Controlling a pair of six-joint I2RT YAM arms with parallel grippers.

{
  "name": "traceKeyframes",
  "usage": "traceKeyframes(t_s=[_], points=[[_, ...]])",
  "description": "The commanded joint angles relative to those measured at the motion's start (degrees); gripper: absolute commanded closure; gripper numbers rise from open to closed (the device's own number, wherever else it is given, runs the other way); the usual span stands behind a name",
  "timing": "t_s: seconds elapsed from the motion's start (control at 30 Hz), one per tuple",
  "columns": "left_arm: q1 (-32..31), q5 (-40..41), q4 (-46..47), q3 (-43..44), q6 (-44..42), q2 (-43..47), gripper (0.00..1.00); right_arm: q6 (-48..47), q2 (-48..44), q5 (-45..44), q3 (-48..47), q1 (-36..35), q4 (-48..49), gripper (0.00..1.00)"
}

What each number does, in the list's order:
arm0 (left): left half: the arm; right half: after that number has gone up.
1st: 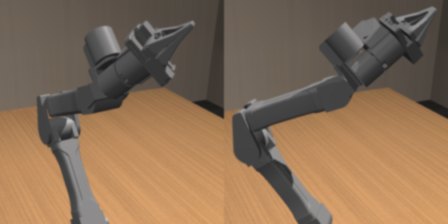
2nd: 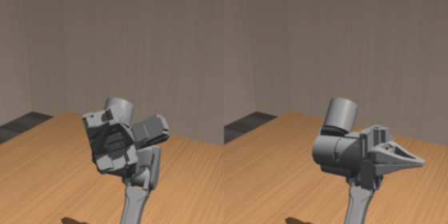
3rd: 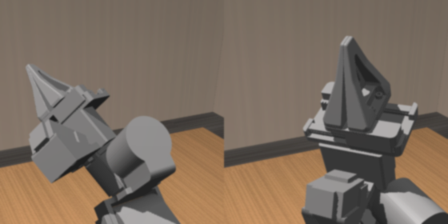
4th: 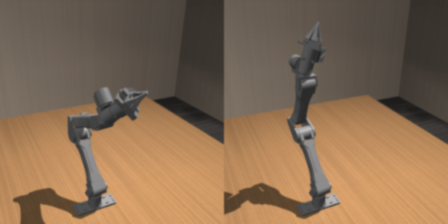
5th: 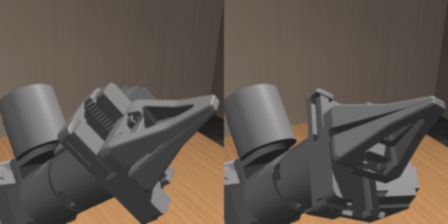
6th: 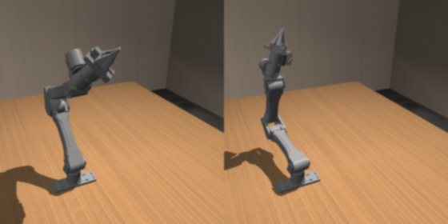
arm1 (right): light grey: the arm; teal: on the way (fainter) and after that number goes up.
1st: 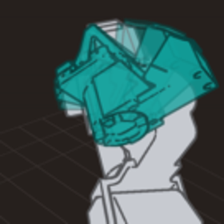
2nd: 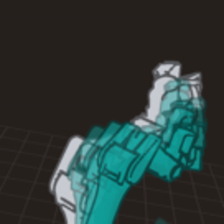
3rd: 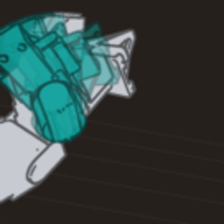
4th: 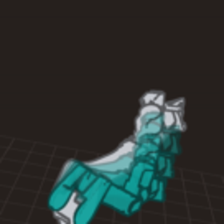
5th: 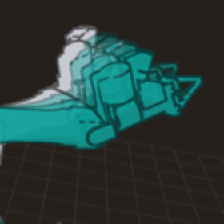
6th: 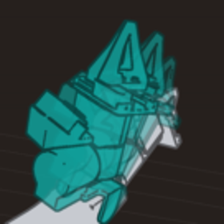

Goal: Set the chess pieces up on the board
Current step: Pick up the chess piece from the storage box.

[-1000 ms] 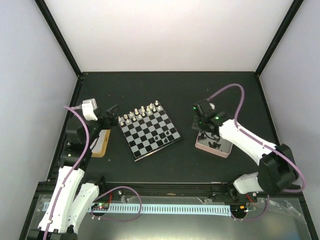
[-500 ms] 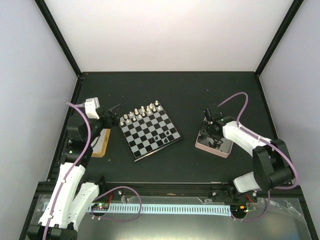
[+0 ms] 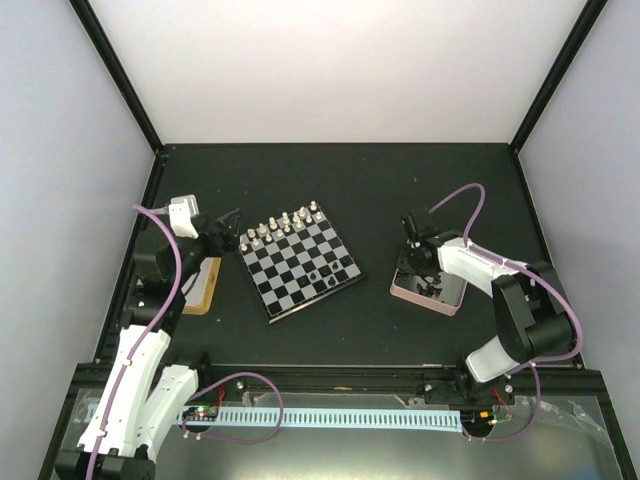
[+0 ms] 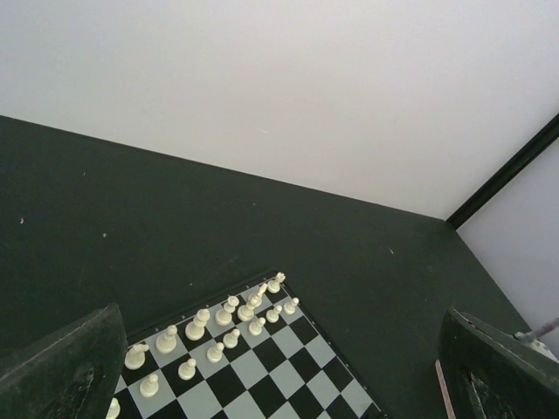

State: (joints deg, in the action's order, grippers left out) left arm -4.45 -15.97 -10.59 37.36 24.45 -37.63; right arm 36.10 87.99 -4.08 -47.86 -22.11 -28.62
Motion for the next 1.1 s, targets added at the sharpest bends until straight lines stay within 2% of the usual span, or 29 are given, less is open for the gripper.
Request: traceKeyframes(t_s=[0.0,0.1,0.23,0.3,0.5,0.77,0.93,1.07], points=[[0.7,-1.0,1.3,1.6,-0.8,0.1,0.01,-0.5,0.8,-2.6,0.1,0.3,0.0,0.81],[0.7,-1.0,1.3,1.6,-0.8,0.2,0.01,-0.6,1.3,-3.5,-0.5,0.3,-0.7,0.82],[0.7,-1.0,1.2,1.5,-0.8,0.3,0.01,-0.9,2.2,-4.5,-1.3,0.2,-1.4,0.75],[0.8,-0.9,1.4,1.5,-0.7,0.3,0.01,-1.1,2.8,-5.0,-1.8,0.2,-1.7,0.75],[0.9,-0.9,1.4,1.4,-0.8,0.3,0.01,-1.5,1.7,-6.7,-2.5,0.2,-2.4,0.89],[0.9,-1.1,1.4,1.3,-0.6,0.4,0.01,-2.2,-4.8,-6.7,-4.4,-0.1,-6.0,0.89],[0.8,-1.1,1.4,1.2,-0.6,0.6,0.01,-2.4,-7.4,-4.9,-7.3,-3.6,-7.7,0.89],[0.8,-1.2,1.5,1.1,-0.5,0.7,0.01,-2.3,-5.3,-2.9,-9.8,-9.3,-7.3,0.88]])
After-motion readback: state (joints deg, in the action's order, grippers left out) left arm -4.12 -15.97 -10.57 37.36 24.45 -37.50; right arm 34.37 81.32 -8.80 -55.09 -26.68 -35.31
